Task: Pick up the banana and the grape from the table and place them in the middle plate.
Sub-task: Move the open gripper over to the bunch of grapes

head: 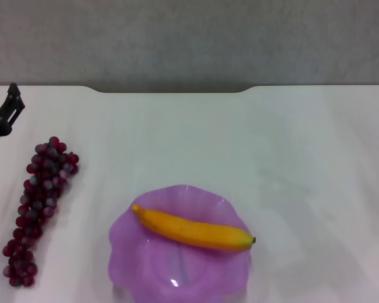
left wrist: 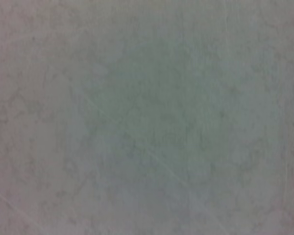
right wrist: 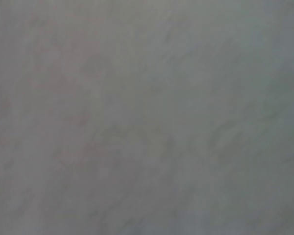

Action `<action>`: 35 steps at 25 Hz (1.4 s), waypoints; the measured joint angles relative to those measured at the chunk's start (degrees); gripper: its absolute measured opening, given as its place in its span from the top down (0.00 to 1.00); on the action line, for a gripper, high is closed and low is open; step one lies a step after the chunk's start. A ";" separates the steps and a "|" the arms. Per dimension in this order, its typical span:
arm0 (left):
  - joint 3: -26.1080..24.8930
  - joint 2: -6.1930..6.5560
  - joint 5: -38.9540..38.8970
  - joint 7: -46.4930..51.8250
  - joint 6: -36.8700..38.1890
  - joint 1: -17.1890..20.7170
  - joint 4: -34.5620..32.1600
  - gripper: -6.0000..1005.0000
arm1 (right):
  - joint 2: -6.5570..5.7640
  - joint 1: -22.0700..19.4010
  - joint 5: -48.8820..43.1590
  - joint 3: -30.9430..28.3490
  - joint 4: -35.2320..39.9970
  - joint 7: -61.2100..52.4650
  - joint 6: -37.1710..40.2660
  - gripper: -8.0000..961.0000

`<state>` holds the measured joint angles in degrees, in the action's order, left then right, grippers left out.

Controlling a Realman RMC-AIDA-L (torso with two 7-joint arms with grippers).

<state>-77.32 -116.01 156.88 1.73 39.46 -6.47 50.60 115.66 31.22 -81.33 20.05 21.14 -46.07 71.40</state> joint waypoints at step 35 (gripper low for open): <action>-5.99 -0.28 0.05 -9.80 -48.37 -4.51 14.28 0.17 | -0.52 -6.60 21.59 0.53 -21.14 22.53 2.87 0.98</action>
<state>-83.31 -116.29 156.94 -8.07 -8.91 -10.98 64.88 115.13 24.62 -59.74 20.58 0.00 -23.53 74.27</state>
